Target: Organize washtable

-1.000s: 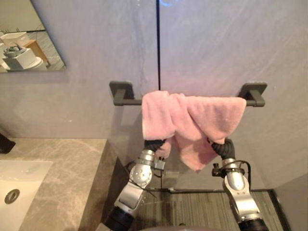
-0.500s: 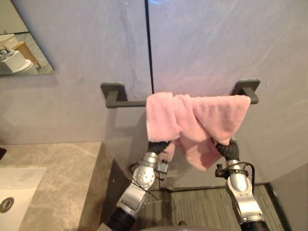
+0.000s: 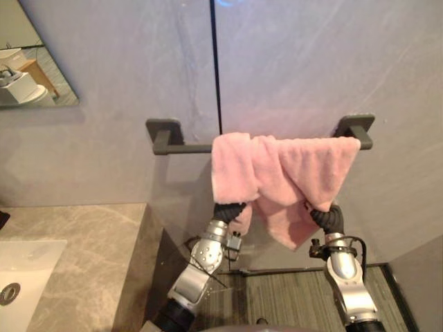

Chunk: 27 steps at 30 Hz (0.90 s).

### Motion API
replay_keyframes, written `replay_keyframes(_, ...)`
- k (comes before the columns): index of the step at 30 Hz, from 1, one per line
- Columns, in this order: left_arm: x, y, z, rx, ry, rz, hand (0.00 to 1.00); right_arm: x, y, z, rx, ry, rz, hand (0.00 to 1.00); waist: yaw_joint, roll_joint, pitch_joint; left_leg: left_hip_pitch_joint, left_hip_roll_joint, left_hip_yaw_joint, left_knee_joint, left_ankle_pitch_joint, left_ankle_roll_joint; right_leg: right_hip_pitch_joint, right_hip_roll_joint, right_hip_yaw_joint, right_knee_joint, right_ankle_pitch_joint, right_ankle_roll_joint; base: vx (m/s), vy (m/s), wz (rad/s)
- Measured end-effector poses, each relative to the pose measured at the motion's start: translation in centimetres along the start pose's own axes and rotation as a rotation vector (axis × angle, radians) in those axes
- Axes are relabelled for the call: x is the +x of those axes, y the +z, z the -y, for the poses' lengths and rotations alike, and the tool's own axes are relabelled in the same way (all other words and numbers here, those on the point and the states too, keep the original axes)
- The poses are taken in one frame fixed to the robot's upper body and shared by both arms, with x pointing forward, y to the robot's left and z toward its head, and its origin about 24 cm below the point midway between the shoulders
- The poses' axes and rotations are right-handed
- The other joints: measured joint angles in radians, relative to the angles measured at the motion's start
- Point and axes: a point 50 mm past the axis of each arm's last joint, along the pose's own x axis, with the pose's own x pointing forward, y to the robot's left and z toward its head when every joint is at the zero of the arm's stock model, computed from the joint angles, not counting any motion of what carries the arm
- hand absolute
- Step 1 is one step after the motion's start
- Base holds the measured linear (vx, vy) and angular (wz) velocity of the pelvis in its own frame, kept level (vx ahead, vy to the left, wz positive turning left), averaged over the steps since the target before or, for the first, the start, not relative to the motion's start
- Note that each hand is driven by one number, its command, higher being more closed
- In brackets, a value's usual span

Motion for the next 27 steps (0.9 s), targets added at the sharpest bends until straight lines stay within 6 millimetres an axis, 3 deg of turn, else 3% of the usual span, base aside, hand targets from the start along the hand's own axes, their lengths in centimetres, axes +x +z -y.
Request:
replay_keyframes(14, -0.2, -0.1, -1.2, 0.003, 0.052, -0.007, 0.0, -0.7, -1.3, -0.2, 0.023, -0.012, -0.061, 0.0, 0.0, -0.015, 0.007, 0.001, -0.001, -0.022, 0.0, 0.0, 0.0, 0.014, -0.002, -0.026, -0.002, -0.007, 0.003, -0.01, 0.0, 0.05)
replay_keyframes(22, -2.1, -1.7, -1.8, -0.046, 0.106, -0.091, 0.0, -2.7, -3.6, -0.1, 0.06, -0.044, -0.183, 0.0, 0.001, -0.016, 0.008, 0.0, -0.004, -0.022, -0.001, 0.0, 0.0, 0.014, -0.006, -0.031, 0.007, -0.019, 0.008, 0.0, 0.003, 0.01)
replay_keyframes(27, -3.9, -2.8, -3.5, -0.07, 0.194, -0.153, 0.0, -3.9, -5.5, 0.0, 0.07, -0.075, -0.283, 0.0, 0.0, -0.022, 0.011, 0.003, -0.002, -0.026, -0.007, 0.0, 0.0, 0.014, -0.006, -0.044, 0.026, -0.029, 0.007, -0.03, -0.003, 0.05)
